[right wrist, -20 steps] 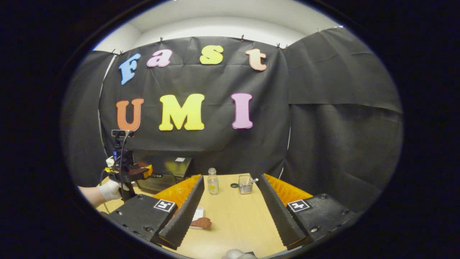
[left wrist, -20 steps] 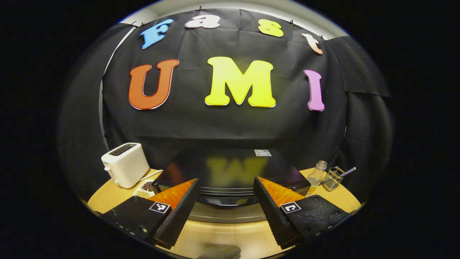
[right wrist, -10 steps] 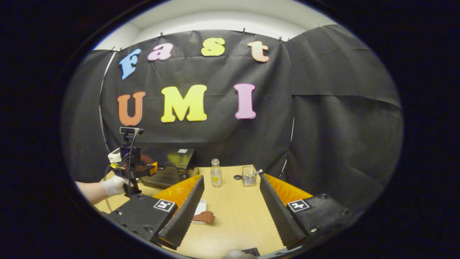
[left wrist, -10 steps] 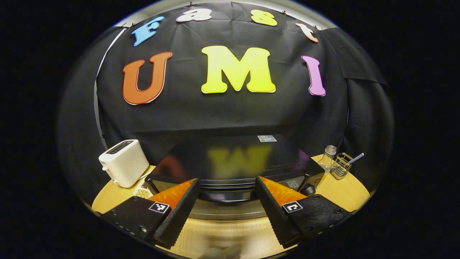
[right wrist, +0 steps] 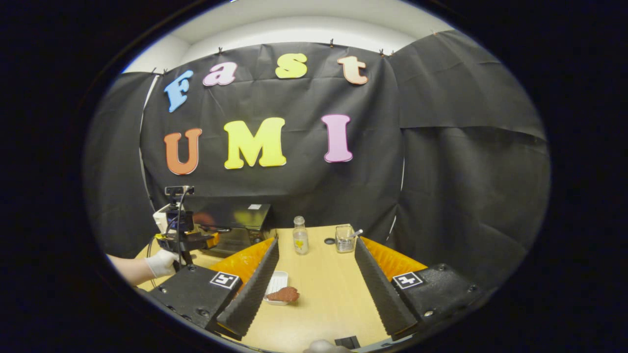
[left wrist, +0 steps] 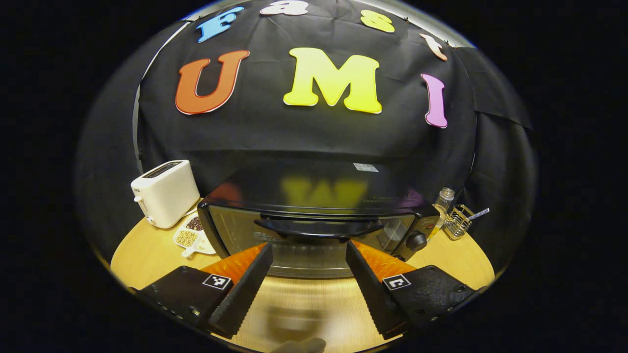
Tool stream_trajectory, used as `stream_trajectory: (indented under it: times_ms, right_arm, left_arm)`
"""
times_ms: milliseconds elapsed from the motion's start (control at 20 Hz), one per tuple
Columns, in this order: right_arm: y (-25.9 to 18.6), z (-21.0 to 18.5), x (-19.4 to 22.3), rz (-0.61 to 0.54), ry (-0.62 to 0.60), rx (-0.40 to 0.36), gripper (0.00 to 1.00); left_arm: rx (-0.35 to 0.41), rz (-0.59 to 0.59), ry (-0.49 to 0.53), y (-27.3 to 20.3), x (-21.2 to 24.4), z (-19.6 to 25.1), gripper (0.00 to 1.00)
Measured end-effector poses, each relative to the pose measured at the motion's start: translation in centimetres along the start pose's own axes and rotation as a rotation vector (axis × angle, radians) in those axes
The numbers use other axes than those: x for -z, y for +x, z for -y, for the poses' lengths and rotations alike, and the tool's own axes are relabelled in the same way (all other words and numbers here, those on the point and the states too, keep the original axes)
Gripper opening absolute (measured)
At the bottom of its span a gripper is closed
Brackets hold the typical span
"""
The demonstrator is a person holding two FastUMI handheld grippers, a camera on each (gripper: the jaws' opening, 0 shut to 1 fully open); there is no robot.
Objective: Open the electric oven with the left hand, put the food in, and close the electric oven.
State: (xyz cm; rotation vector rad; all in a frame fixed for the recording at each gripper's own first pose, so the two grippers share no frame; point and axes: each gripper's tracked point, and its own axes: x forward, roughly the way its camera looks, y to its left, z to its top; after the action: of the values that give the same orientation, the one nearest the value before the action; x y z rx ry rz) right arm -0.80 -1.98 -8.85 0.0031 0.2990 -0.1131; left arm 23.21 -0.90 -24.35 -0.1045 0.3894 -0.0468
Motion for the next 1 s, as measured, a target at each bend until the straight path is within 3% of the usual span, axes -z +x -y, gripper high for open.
stream_trajectory:
  times_ms: [200, 600, 1000]
  right_arm:
    - [-0.3, -0.4, -0.1, 0.003, -0.004, -0.009, 0.99]
    - [0.4, -0.2, 0.4, -0.017, -0.001, -0.011, 0.96]
    - [1.1, -0.5, 0.6, -0.028, 0.014, -0.016, 0.99]
  left_arm:
    - [0.015, 0.082, 0.081, 0.0, -2.6, 1.6, 0.96]
    - [0.010, 0.044, 0.053, 2.9, -2.9, 1.4, 0.97]
    - [0.013, 0.054, 0.069, 0.9, -1.8, 1.4, 0.98]
